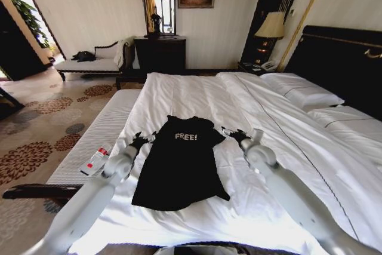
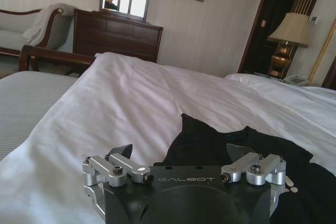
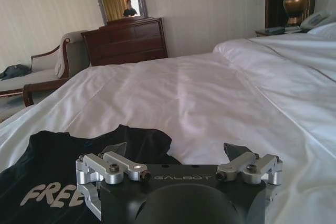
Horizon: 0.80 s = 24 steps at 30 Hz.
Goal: Fold the clothes on the bed.
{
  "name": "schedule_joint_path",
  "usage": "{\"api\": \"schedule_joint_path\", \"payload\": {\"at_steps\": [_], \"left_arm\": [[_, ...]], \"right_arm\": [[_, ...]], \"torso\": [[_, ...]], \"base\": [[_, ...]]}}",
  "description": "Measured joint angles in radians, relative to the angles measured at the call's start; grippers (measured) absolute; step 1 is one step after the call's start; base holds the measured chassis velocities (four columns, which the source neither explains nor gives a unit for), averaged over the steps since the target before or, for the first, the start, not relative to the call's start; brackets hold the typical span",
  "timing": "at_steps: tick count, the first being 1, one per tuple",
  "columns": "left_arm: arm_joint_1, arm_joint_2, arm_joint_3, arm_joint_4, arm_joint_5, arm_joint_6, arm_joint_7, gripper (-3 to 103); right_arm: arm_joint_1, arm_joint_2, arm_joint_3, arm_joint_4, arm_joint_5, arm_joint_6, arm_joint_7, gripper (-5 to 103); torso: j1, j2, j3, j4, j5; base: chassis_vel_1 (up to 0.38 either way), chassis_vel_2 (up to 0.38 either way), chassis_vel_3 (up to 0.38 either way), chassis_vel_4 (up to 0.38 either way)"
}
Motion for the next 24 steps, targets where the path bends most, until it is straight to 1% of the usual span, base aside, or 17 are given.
{"api": "schedule_joint_path", "payload": {"at_steps": [1,3,4,5,6,7,9,10,12,14,15,18,19,20,21,23,24], "left_arm": [[0.042,0.001,-0.030,-0.022,0.011,-0.003,0.008,100],[0.083,-0.001,-0.057,-0.047,0.019,-0.005,0.011,100],[0.116,-0.007,-0.077,-0.069,0.025,-0.005,0.012,100],[0.116,-0.007,-0.077,-0.069,0.025,-0.005,0.012,100],[0.163,-0.015,-0.103,-0.098,0.038,-0.006,0.014,100],[0.192,-0.020,-0.118,-0.116,0.045,-0.006,0.018,100],[0.259,-0.024,-0.151,-0.152,0.072,-0.006,0.029,100],[0.259,-0.024,-0.151,-0.152,0.072,-0.006,0.029,100],[0.314,-0.023,-0.173,-0.180,0.099,-0.008,0.036,100],[0.352,-0.028,-0.192,-0.203,0.128,-0.009,0.036,100],[0.352,-0.028,-0.192,-0.203,0.128,-0.009,0.036,100],[0.412,-0.054,-0.234,-0.242,0.142,-0.004,0.041,100],[0.412,-0.054,-0.234,-0.242,0.142,-0.004,0.041,100],[0.437,-0.061,-0.248,-0.257,0.145,-0.004,0.048,100],[0.513,-0.073,-0.280,-0.293,0.162,-0.008,0.066,100],[0.528,-0.076,-0.286,-0.301,0.164,-0.008,0.067,100],[0.551,-0.081,-0.296,-0.314,0.164,-0.008,0.069,100]], "right_arm": [[-0.061,-0.004,0.043,0.026,-0.042,0.017,-0.029,100],[-0.120,-0.006,0.082,0.043,-0.116,0.041,-0.063,100],[-0.176,-0.007,0.114,0.061,-0.178,0.058,-0.092,100],[-0.176,-0.007,0.114,0.061,-0.178,0.058,-0.092,100],[-0.235,-0.004,0.142,0.077,-0.239,0.077,-0.117,100],[-0.262,-0.001,0.156,0.084,-0.271,0.090,-0.129,100],[-0.316,0.003,0.187,0.098,-0.343,0.124,-0.159,100],[-0.316,0.003,0.187,0.098,-0.343,0.124,-0.159,100],[-0.362,0.004,0.218,0.111,-0.405,0.161,-0.192,100],[-0.406,0.005,0.248,0.138,-0.412,0.183,-0.210,100],[-0.406,0.005,0.248,0.138,-0.412,0.183,-0.210,100],[-0.464,0.018,0.289,0.172,-0.370,0.193,-0.222,100],[-0.464,0.018,0.289,0.172,-0.370,0.193,-0.222,100],[-0.491,0.023,0.309,0.181,-0.360,0.196,-0.230,100],[-0.600,0.041,0.375,0.210,-0.333,0.211,-0.261,100],[-0.629,0.048,0.392,0.222,-0.314,0.211,-0.266,100],[-0.666,0.058,0.410,0.247,-0.250,0.201,-0.267,100]], "torso": [[0.000,0.000,0.000,0.0000,0.0000],[0.000,0.000,0.000,-0.0001,0.0006],[0.000,0.000,0.000,-0.0002,-0.0001],[0.000,0.000,0.000,-0.0002,-0.0001],[0.000,0.000,0.000,-0.0006,0.0004],[0.000,0.000,0.000,-0.0007,0.0005],[0.000,0.000,0.000,-0.0002,0.0005],[0.000,0.000,0.000,-0.0002,0.0005],[0.000,0.000,0.000,0.0000,0.0003],[0.000,0.000,0.000,0.0000,0.0001],[0.000,0.000,0.000,0.0000,0.0001],[0.000,0.000,0.000,0.0000,0.0004],[0.000,0.000,0.000,0.0000,0.0004],[0.000,0.000,0.000,0.0000,0.0003],[0.000,0.000,0.000,-0.0001,0.0004],[0.000,0.000,0.000,-0.0002,0.0002],[0.000,0.000,0.000,-0.0003,0.0001]], "base": [[0.000,0.000,0.000,0.000],[0.000,0.000,0.000,0.000],[0.000,0.000,0.000,0.000],[0.000,0.000,0.000,0.000],[0.000,0.000,0.000,0.000],[0.000,0.000,0.000,0.000],[0.000,0.000,0.000,0.000],[0.000,0.000,0.000,0.000],[0.000,0.000,0.000,0.000],[0.000,0.000,0.000,0.000],[0.000,0.000,0.000,0.000],[0.000,0.000,0.000,0.000],[0.000,0.000,0.000,0.000],[0.000,0.000,0.000,0.000],[0.000,0.000,0.000,0.000],[0.000,0.000,0.000,0.000],[0.000,0.000,0.000,0.000]]}}
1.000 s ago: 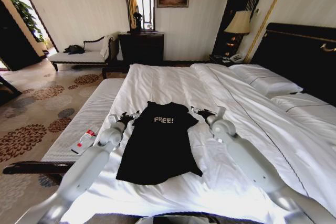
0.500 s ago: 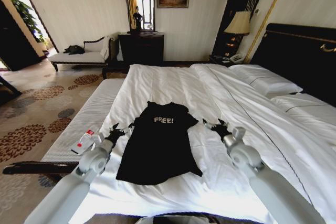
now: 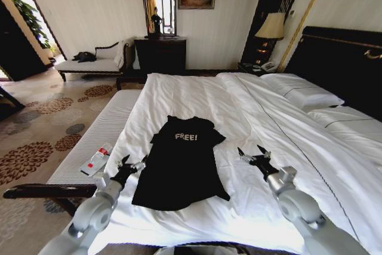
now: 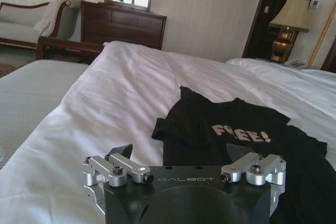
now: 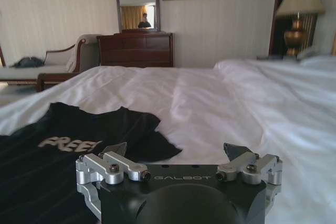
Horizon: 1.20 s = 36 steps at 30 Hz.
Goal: Fold the clothes on the bed.
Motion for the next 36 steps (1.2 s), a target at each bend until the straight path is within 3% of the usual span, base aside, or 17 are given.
{"api": "schedule_joint_path", "payload": {"at_steps": [2,3,5,11,13,17,29,32,36], "left_arm": [[0.043,-0.012,-0.021,-0.025,0.002,-0.002,0.004,100],[0.043,-0.012,-0.021,-0.025,0.002,-0.002,0.004,100],[0.088,-0.030,-0.042,-0.048,0.003,-0.005,0.006,100],[0.158,-0.055,-0.067,-0.078,0.008,-0.009,0.007,100],[0.220,-0.067,-0.095,-0.102,0.009,-0.013,0.019,100],[0.297,-0.085,-0.146,-0.120,0.009,-0.028,0.055,100],[0.347,-0.119,-0.149,-0.112,0.025,-0.052,0.089,100],[0.340,-0.127,-0.134,-0.109,0.030,-0.052,0.089,100],[0.339,-0.131,-0.129,-0.106,0.032,-0.052,0.088,100]], "right_arm": [[-0.044,0.021,0.024,0.046,0.144,-0.050,0.013,100],[-0.044,0.021,0.024,0.046,0.144,-0.050,0.013,100],[-0.072,0.041,0.041,0.078,0.256,-0.100,0.029,100],[-0.112,0.049,0.055,0.113,0.364,-0.148,0.037,100],[-0.137,0.057,0.048,0.139,0.488,-0.204,0.056,100],[-0.163,0.079,0.018,0.163,0.568,-0.264,0.073,100],[-0.193,0.127,-0.068,0.112,0.462,-0.287,0.051,102],[-0.177,0.133,-0.091,0.076,0.424,-0.275,0.044,88],[-0.162,0.141,-0.112,0.062,0.414,-0.273,0.042,79]], "torso": [[0.000,0.000,0.000,0.0000,0.0001],[0.000,0.000,0.000,0.0000,0.0001],[0.000,0.000,0.000,0.0002,0.0003],[0.000,0.000,0.000,0.0002,0.0001],[0.000,0.000,0.000,0.0002,0.0002],[0.000,0.000,0.000,0.0003,0.0002],[0.000,0.000,0.000,0.0002,0.0000],[0.000,0.000,0.000,0.0002,0.0001],[0.000,0.000,0.000,0.0003,0.0002]], "base": [[0.000,0.000,0.000,0.000],[0.000,0.000,0.000,0.000],[0.000,0.000,0.000,0.000],[0.000,0.000,0.000,0.000],[0.000,0.000,0.000,0.000],[0.000,0.000,0.000,0.000],[0.000,0.000,0.000,0.000],[0.000,0.000,0.000,0.000],[0.000,0.000,0.000,0.000]]}}
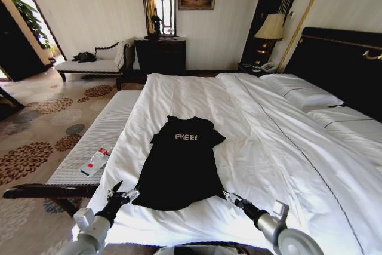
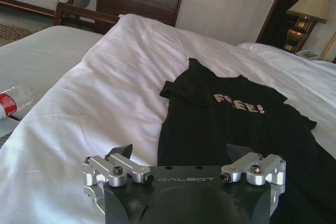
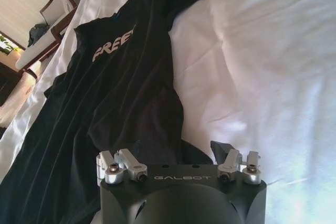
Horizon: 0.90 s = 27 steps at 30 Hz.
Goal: Fold the clothes on the bed.
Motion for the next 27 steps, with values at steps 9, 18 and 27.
{"api": "schedule_joint_path", "payload": {"at_steps": [9,18,27], "left_arm": [[-0.011,0.001,0.005,0.002,0.001,0.001,-0.008,100],[-0.029,-0.008,0.033,0.017,-0.009,0.003,-0.022,100],[-0.031,-0.007,0.026,0.021,-0.015,0.005,-0.022,100]], "right_arm": [[0.008,0.018,-0.036,-0.015,-0.031,0.004,-0.001,64],[0.001,0.016,-0.033,-0.011,-0.022,0.004,0.000,32],[0.008,0.017,-0.051,-0.018,-0.020,0.002,0.002,1]], "torso": [[0.000,0.000,0.000,0.0000,0.0000],[0.000,0.000,0.000,0.0000,-0.0002],[0.000,0.000,0.000,0.0000,-0.0001]], "base": [[0.000,0.000,0.000,0.000],[0.000,0.000,0.000,0.000],[0.000,0.000,0.000,0.000]]}}
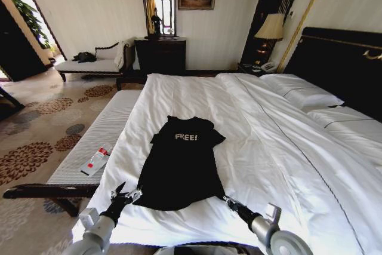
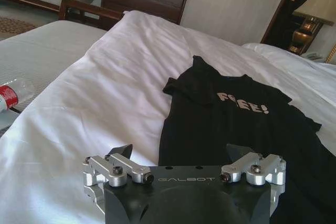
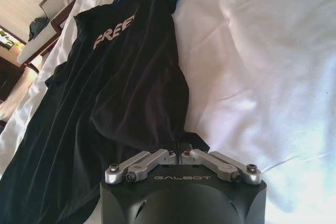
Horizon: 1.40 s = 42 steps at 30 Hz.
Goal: Fold the clothes on the bed.
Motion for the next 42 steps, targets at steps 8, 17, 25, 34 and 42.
{"api": "schedule_joint_path", "payload": {"at_steps": [8,17,25,34,42], "left_arm": [[0.015,0.004,-0.011,0.002,-0.021,0.009,-0.004,100],[0.089,-0.001,-0.032,-0.001,-0.069,0.013,0.002,102],[0.103,-0.010,0.015,0.033,-0.056,0.015,0.006,98],[0.081,-0.014,0.061,0.078,-0.032,0.018,-0.012,76],[0.059,-0.017,0.078,0.087,-0.024,0.025,-0.019,48]], "right_arm": [[-0.003,0.008,0.001,0.010,0.001,0.000,0.005,0],[-0.004,0.007,0.008,0.014,0.008,-0.005,0.016,0],[-0.003,0.009,0.009,0.012,0.015,-0.006,0.025,0],[-0.007,0.025,0.014,0.021,0.030,-0.011,0.042,0],[0.000,0.030,0.006,0.017,0.032,-0.012,0.050,0]], "torso": [[0.000,0.000,0.000,0.0000,0.0000],[0.000,0.000,0.000,0.0001,0.0001],[0.000,0.000,0.000,0.0001,0.0000],[0.000,0.000,0.000,0.0000,0.0000],[0.000,0.000,0.000,0.0000,0.0000]], "base": [[0.000,0.000,0.000,0.000],[0.000,0.000,0.000,0.000],[0.000,0.000,0.000,0.000],[0.000,0.000,0.000,0.000],[0.000,0.000,0.000,0.000]]}}
